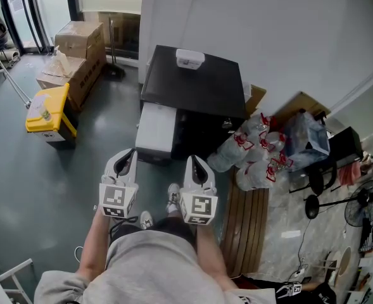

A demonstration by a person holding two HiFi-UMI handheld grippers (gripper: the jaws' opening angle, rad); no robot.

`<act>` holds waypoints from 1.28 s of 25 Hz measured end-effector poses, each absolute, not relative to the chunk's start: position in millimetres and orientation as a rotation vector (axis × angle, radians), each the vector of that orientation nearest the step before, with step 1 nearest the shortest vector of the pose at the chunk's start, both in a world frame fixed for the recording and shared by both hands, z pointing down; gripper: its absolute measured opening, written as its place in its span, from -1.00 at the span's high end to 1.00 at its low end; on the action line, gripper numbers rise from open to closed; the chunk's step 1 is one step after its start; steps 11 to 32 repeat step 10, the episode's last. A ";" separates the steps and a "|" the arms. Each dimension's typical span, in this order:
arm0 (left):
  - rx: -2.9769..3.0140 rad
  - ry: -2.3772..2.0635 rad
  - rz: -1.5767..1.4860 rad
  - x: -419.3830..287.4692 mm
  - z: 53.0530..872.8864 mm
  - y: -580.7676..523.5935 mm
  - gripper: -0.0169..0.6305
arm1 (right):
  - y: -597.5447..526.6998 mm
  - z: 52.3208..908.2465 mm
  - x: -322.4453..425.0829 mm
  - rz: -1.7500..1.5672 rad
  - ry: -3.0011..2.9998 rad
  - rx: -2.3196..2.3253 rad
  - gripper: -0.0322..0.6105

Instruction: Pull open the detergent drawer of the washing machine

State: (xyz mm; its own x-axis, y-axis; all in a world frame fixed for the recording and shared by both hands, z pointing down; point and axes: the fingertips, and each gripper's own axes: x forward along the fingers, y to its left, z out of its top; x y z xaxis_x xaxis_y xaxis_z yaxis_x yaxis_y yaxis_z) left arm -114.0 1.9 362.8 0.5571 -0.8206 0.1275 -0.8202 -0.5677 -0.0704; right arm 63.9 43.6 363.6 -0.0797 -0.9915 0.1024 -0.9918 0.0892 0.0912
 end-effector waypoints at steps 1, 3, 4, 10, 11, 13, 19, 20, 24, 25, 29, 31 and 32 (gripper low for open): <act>-2.768 1.459 -0.231 -114.5 363.0 1.1 0.91 | 43.2 363.5 63.5 0.000 -2.214 2.032 0.89; -2.768 1.464 -0.234 -115.2 363.2 -0.3 0.91 | 42.4 363.6 62.6 -0.008 -2.216 2.029 0.89; -2.767 1.465 -0.234 -115.4 363.2 -1.2 0.91 | 41.8 363.6 62.5 -0.010 -2.216 2.028 0.89; -2.761 1.454 -0.243 -114.5 367.5 -9.8 0.91 | 33.9 362.5 63.1 -0.012 -2.220 2.030 0.89; -2.761 1.454 -0.243 -114.5 367.5 -9.8 0.91 | 33.9 362.5 63.1 -0.012 -2.220 2.030 0.89; -2.761 1.454 -0.243 -114.5 367.5 -9.8 0.91 | 33.9 362.5 63.1 -0.012 -2.220 2.030 0.89; -2.761 1.454 -0.243 -114.5 367.5 -9.8 0.91 | 33.9 362.5 63.1 -0.012 -2.220 2.030 0.89; -2.761 1.454 -0.243 -114.5 367.5 -9.8 0.91 | 33.9 362.5 63.1 -0.012 -2.220 2.030 0.89; -2.761 1.454 -0.243 -114.5 367.5 -9.8 0.91 | 33.9 362.5 63.1 -0.012 -2.220 2.030 0.89; -2.761 1.454 -0.243 -114.5 367.5 -9.8 0.91 | 33.9 362.5 63.1 -0.012 -2.220 2.030 0.89; -2.761 1.454 -0.243 -114.5 367.5 -9.8 0.91 | 33.9 362.5 63.1 -0.012 -2.220 2.030 0.89; -2.761 1.454 -0.243 -114.5 367.5 -9.8 0.91 | 33.9 362.5 63.1 -0.012 -2.220 2.030 0.89; -2.761 1.454 -0.243 -114.5 367.5 -9.8 0.91 | 33.9 362.5 63.1 -0.012 -2.220 2.030 0.89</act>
